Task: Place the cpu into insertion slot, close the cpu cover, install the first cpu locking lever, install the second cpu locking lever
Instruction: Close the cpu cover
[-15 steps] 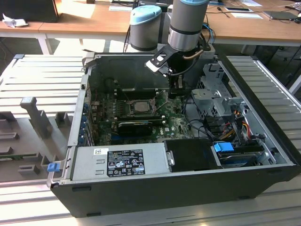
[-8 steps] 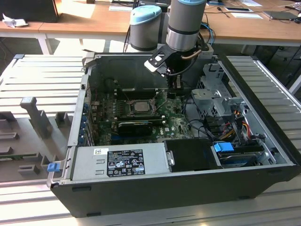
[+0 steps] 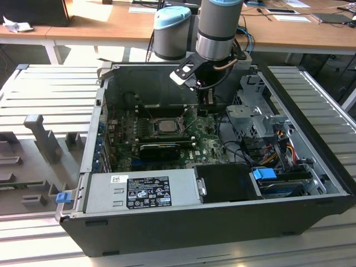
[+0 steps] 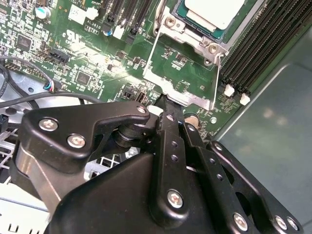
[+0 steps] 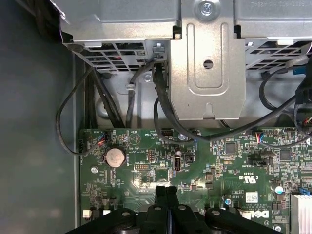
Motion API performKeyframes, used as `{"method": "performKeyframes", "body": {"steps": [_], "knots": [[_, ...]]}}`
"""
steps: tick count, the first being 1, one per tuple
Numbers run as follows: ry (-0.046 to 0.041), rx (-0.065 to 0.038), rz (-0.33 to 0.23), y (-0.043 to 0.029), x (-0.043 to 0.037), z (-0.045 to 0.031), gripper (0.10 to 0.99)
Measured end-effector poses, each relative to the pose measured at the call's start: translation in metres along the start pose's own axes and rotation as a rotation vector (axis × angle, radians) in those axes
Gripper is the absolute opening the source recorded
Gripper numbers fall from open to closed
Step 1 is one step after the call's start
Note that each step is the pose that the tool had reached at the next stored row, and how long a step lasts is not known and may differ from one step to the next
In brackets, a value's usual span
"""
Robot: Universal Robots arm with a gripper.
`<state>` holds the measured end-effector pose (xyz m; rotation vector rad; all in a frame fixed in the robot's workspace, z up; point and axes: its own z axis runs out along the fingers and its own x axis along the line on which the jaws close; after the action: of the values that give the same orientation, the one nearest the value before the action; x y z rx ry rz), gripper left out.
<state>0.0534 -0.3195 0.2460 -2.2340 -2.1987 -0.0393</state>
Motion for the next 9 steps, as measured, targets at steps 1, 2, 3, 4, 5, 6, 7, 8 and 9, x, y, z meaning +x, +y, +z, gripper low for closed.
{"method": "performKeyframes", "body": {"steps": [1, 2, 3, 4, 5, 6, 7, 8, 9], "knots": [[0.0000, 0.000, 0.000, -0.0001, 0.0000, 0.0000, 0.106], [0.0000, 0.000, 0.000, -0.0004, 0.0000, 0.0000, 0.106], [0.0000, 0.000, 0.000, -0.0005, 0.0000, 0.0000, 0.106], [0.0000, 0.000, 0.000, -0.0006, 0.0000, 0.0000, 0.106], [0.0000, 0.000, 0.000, -0.0009, 0.0000, 0.0000, 0.106], [0.0000, 0.000, 0.000, -0.0012, 0.0000, 0.0000, 0.106], [0.0000, 0.000, 0.000, -0.0014, 0.0000, 0.0000, 0.106], [0.0000, 0.000, 0.000, -0.0016, 0.0000, 0.0000, 0.106], [0.0000, 0.000, 0.000, -0.0018, 0.0000, 0.0000, 0.106]]}}
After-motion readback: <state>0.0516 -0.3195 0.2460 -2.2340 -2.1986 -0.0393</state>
